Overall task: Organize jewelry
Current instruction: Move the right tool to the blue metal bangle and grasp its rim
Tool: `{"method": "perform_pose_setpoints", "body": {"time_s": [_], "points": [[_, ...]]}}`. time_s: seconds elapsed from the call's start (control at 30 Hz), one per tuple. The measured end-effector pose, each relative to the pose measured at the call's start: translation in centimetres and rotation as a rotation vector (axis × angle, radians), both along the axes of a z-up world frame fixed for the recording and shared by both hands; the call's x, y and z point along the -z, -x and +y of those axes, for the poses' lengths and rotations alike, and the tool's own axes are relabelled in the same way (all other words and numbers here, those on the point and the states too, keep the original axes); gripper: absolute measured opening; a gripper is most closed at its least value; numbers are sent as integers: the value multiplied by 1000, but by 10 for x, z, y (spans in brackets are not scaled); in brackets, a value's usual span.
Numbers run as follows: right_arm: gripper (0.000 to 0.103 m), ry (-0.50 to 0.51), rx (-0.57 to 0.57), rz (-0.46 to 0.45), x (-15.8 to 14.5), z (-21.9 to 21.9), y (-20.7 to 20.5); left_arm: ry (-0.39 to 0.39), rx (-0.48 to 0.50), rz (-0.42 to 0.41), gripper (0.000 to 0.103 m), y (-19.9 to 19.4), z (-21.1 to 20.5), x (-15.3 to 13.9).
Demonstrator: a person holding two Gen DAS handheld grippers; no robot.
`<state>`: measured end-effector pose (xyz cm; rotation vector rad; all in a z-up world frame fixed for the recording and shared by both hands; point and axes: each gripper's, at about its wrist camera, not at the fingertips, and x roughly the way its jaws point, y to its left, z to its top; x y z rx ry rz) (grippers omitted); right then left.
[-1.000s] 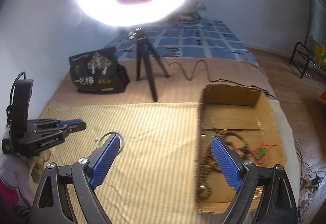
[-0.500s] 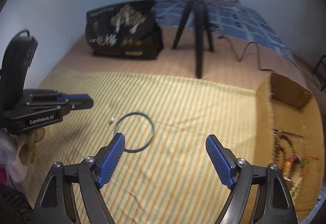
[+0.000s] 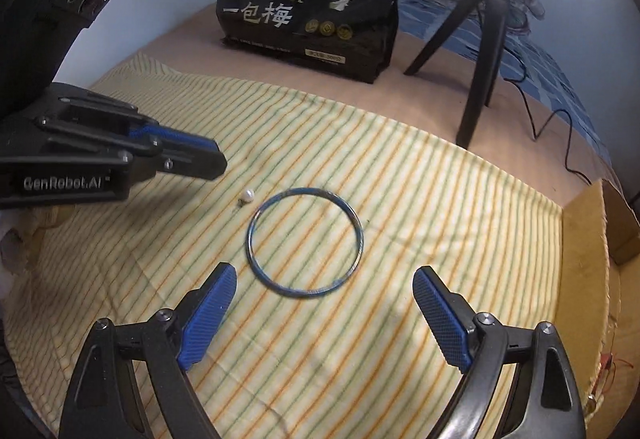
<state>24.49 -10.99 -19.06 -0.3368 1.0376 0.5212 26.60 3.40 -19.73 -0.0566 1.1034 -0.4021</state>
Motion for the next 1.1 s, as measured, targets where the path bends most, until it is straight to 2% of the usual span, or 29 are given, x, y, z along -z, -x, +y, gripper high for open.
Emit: {"method": "perform_pose_setpoints", "body": {"time_s": [0.23,0.47,0.8,1.1], "points": [[91,15,-17,8,11,8,-4,-5,26,16,6,1,-4,8],[91,13,15,9,12,2,-10,-19,66,25,6,2,-16,14],[90,2,26,13,16,-6,-17,-35,73,23,6,-2,-26,19],[94,-7,21,16,19,-7,-19,-46,68,13,6,-7,-30,25]]}}
